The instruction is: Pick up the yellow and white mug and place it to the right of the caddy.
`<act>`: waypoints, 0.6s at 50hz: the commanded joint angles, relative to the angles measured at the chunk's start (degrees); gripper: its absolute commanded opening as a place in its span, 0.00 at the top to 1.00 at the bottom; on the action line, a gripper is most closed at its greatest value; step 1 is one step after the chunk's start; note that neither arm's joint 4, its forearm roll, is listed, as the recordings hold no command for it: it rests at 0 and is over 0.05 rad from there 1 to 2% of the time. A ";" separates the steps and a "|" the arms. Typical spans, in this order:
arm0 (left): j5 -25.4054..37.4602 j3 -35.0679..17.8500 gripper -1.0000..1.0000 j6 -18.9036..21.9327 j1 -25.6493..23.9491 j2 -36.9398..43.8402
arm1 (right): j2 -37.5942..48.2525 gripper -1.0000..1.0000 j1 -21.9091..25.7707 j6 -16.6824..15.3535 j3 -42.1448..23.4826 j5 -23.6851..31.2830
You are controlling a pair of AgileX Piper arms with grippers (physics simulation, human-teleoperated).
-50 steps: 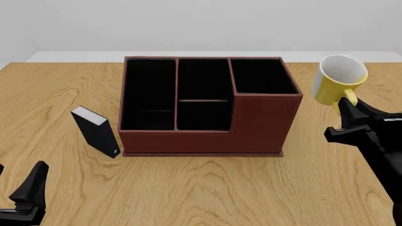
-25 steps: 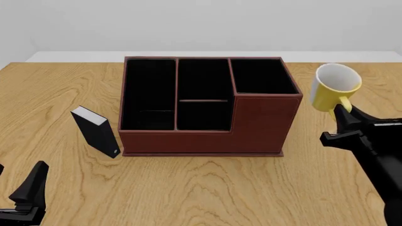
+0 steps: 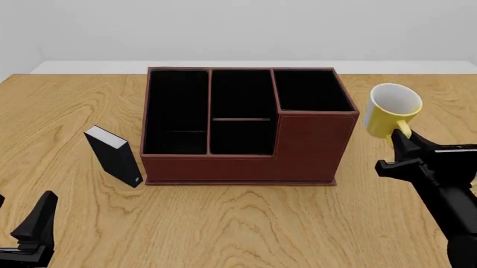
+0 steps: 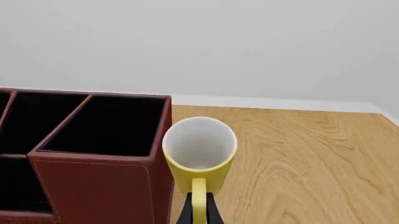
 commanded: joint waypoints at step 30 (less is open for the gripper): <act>0.01 0.00 0.00 0.01 0.00 0.00 | 11.93 1.00 -1.23 0.43 1.78 -10.88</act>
